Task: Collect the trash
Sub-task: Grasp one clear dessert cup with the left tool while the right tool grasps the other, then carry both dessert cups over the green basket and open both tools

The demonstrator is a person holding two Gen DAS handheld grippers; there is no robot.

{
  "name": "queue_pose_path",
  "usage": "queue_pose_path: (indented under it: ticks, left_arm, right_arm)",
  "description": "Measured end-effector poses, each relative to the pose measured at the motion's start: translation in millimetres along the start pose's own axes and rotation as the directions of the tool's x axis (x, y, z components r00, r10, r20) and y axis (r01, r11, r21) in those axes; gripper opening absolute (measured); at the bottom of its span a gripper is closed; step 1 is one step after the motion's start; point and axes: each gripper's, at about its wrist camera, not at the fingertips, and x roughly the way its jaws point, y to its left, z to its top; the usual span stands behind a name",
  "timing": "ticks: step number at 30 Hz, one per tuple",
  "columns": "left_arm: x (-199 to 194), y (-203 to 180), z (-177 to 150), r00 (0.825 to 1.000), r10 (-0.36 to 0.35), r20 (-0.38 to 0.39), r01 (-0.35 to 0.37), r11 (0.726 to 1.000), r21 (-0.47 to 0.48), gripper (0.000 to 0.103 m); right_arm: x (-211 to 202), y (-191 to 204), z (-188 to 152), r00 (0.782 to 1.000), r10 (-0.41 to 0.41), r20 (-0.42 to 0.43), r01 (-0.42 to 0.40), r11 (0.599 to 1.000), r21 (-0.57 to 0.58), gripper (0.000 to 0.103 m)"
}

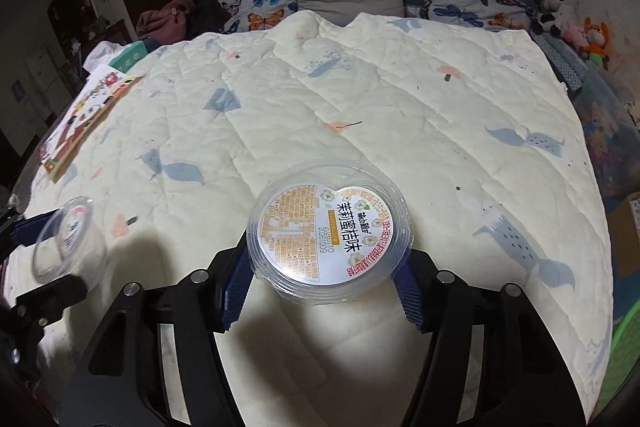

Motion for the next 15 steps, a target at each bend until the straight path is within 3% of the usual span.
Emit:
queue_pose_path:
  ticks: [7, 15]
  left_arm:
    - [-13, -14, -1, 0.999, -0.026, 0.019, 0.026, 1.000, 0.010, 0.061]
    - [-32, -47, 2, 0.996, -0.076, 0.052, 0.074, 0.996, 0.050, 0.061]
  right_arm:
    - [-43, -8, -19, 0.999, 0.011, 0.040, -0.012, 0.999, 0.036, 0.062]
    - [-103, -40, -63, 0.996, -0.049, 0.073, 0.040, 0.992, 0.122, 0.062]
